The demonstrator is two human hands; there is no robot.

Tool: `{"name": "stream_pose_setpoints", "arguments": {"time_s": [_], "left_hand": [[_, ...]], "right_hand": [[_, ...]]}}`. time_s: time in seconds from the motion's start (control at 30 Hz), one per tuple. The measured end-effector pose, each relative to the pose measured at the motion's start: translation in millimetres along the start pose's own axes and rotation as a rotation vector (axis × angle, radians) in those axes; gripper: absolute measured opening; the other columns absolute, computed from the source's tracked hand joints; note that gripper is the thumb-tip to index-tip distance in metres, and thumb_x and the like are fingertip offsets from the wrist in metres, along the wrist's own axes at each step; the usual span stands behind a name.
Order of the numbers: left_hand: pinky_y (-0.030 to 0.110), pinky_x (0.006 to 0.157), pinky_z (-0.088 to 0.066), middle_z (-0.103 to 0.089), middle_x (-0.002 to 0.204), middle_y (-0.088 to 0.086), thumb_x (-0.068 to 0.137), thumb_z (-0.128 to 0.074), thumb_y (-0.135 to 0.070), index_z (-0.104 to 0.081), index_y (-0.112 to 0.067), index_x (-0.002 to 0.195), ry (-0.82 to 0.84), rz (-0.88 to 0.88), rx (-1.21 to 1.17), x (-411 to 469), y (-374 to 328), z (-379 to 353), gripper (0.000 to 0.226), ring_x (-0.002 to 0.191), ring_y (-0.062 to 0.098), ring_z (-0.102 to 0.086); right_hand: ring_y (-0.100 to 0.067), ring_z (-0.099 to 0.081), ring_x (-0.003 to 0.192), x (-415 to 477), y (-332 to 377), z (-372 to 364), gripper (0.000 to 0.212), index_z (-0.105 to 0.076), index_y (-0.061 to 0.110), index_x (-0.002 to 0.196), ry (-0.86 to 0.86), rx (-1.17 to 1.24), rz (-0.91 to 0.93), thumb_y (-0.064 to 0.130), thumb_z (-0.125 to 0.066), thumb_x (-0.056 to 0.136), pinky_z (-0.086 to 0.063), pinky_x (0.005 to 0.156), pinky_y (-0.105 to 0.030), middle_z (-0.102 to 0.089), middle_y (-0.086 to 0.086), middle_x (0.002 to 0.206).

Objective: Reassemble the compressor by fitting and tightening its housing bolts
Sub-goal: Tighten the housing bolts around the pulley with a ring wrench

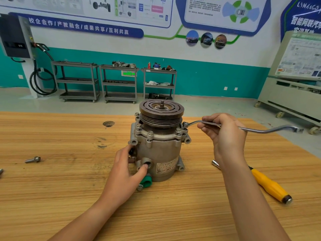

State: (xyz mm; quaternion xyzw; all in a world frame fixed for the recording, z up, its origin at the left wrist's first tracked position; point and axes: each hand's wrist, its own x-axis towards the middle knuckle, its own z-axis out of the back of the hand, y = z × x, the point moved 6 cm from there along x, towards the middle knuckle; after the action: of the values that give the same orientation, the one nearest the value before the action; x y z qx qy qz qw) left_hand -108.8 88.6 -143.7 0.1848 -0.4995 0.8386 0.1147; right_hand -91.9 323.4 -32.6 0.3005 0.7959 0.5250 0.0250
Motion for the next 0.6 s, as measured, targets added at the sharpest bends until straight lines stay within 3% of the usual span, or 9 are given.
{"name": "stream_pose_setpoints", "arguments": {"time_s": [0.1, 0.3, 0.6], "left_hand": [[0.029, 0.094, -0.044, -0.033, 0.117, -0.024, 0.081, -0.069, -0.027, -0.028, -0.039, 0.131, -0.003, -0.004, 0.001, 0, -1, 0, 0.066, 0.115, 0.005, -0.047], [0.02, 0.084, -0.041, -0.034, 0.116, -0.024, 0.081, -0.069, -0.028, -0.029, -0.037, 0.133, -0.008, 0.0, -0.003, 0, 0, 1, 0.065, 0.103, -0.008, -0.047], [0.02, 0.081, -0.042, -0.034, 0.121, -0.018, 0.082, -0.068, -0.027, -0.031, -0.027, 0.14, -0.005, 0.02, 0.01, 0, -1, 0, 0.069, 0.099, -0.012, -0.046]], "right_hand": [[-0.014, -0.063, 0.047, 5, 6, -4, 0.049, -0.064, 0.014, 0.04, 0.099, -0.121, 0.028, -0.009, -0.044, 0.079, -0.049, 0.047, -0.016, -0.064, 0.0, 0.051], [-0.014, -0.063, 0.048, 11, 12, -6, 0.052, -0.066, 0.017, 0.041, 0.19, -0.159, 0.018, -0.009, -0.042, 0.079, -0.052, 0.05, -0.018, -0.065, -0.001, 0.053], [-0.012, -0.064, 0.053, -27, -12, 0, 0.041, -0.06, 0.014, 0.053, -0.14, -0.004, 0.174, -0.009, -0.043, 0.082, -0.051, 0.051, -0.017, -0.065, 0.005, 0.054]]}}
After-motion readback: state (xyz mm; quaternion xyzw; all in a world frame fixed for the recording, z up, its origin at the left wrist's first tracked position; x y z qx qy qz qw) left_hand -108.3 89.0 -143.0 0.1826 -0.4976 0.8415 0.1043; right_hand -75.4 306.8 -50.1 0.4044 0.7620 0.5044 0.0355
